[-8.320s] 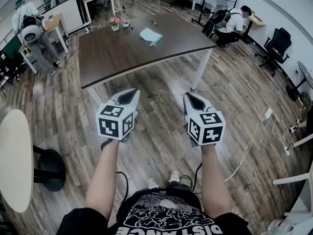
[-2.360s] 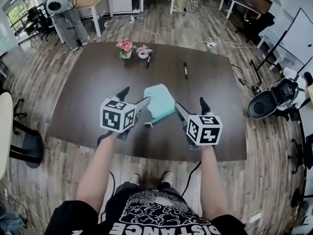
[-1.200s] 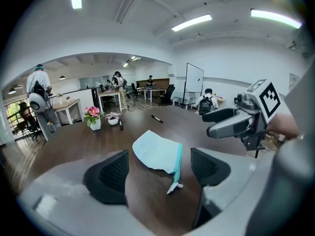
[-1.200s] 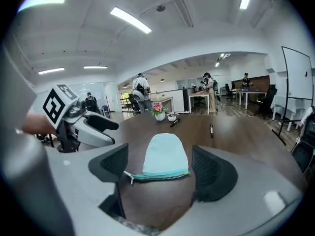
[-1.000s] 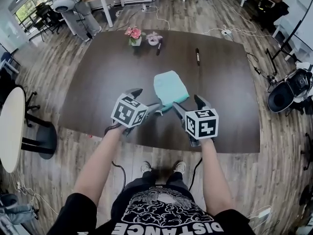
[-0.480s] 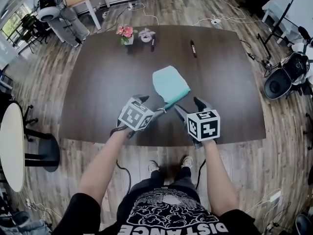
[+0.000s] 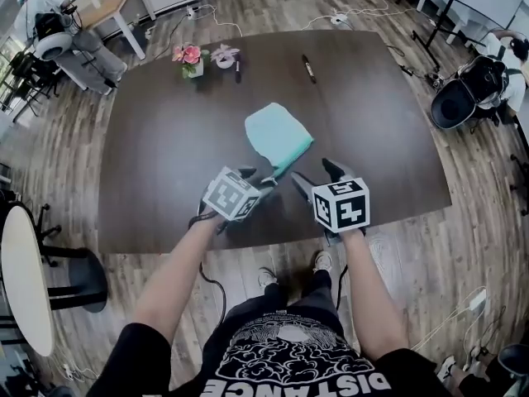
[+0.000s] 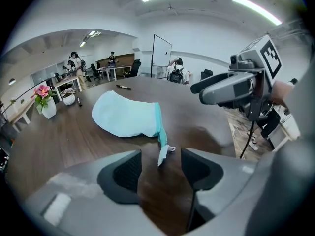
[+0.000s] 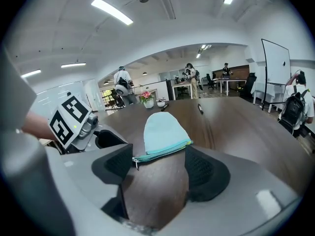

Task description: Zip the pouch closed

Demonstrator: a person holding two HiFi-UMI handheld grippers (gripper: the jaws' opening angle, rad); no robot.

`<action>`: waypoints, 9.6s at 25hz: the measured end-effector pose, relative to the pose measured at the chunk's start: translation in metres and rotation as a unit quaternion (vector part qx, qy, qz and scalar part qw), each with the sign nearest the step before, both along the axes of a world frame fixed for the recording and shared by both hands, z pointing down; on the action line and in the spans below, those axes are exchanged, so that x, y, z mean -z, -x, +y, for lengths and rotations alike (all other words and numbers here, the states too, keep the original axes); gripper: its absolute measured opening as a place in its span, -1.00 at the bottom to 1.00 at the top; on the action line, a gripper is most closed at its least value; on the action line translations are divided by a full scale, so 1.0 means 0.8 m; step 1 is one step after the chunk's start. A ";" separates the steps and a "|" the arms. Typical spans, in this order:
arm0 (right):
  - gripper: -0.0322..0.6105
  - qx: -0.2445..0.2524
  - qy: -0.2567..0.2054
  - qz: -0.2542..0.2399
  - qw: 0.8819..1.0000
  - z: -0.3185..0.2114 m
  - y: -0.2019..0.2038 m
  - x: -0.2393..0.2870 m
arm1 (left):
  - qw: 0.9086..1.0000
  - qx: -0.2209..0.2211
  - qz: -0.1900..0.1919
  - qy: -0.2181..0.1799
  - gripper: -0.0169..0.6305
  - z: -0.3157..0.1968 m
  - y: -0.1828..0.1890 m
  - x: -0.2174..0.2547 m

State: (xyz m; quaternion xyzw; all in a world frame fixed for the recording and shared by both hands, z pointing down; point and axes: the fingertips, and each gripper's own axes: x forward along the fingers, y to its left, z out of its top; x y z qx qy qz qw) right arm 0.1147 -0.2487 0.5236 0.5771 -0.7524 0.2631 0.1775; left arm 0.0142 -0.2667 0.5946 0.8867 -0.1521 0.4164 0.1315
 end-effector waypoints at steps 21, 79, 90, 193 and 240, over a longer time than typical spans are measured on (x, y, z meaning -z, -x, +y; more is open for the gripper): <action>0.11 -0.057 0.011 -0.003 0.998 0.021 -0.007 -0.016 | 0.999 -0.024 0.022 0.028 -0.85 0.004 -0.013 -0.021; -0.49 0.258 -0.028 -0.129 0.957 -0.012 0.097 0.041 | 0.988 0.068 0.133 0.035 -0.89 0.015 -0.006 0.122; -0.62 0.254 -0.026 -0.133 0.958 -0.013 0.103 0.039 | 0.986 0.076 0.142 0.035 -0.89 0.012 -0.002 0.122; -0.88 0.232 0.008 -0.069 0.970 -0.014 0.114 0.010 | 0.950 0.285 0.127 0.006 -0.89 0.003 0.088 0.103; -0.88 0.187 0.011 -0.057 0.981 -0.020 0.074 0.005 | 0.929 0.348 0.126 -0.005 -0.89 -0.002 0.127 0.094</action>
